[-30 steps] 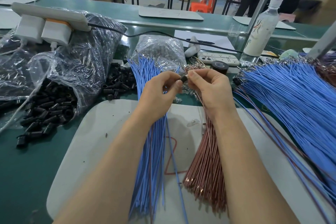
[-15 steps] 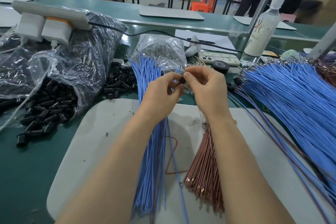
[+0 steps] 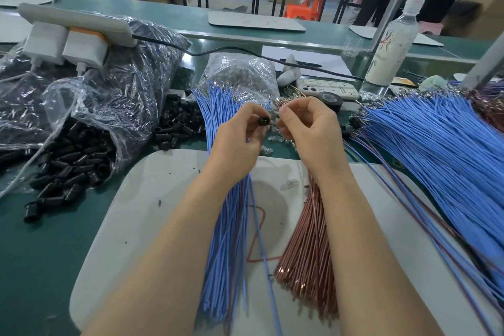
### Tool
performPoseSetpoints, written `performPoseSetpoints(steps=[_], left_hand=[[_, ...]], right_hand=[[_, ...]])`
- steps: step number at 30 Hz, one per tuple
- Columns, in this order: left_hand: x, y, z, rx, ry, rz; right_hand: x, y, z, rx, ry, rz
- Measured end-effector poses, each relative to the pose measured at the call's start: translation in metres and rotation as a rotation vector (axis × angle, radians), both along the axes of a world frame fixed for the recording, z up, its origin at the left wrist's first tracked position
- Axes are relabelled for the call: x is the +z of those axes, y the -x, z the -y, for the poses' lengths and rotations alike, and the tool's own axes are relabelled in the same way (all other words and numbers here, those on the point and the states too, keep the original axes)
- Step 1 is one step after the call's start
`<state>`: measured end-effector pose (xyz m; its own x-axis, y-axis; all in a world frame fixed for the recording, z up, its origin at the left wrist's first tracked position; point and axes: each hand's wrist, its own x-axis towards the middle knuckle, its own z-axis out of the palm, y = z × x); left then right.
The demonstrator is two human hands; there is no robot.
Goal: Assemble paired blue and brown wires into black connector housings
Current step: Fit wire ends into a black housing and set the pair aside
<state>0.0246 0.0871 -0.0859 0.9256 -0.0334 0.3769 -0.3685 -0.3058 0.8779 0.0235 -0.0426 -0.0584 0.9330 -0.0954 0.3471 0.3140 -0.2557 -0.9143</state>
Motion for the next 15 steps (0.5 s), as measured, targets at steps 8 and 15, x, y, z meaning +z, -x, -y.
performPoseSetpoints(steps=[8,15], left_hand=[[0.0004,0.0007,-0.0003,-0.004,0.017,-0.011],[0.0021,0.0009,-0.0010,0.025,-0.067,0.018]], right_hand=[[0.0055,0.0043,0.0001,0.081,0.103,0.081],[0.0052,0.0053,-0.0017,-0.011,0.291,0.138]])
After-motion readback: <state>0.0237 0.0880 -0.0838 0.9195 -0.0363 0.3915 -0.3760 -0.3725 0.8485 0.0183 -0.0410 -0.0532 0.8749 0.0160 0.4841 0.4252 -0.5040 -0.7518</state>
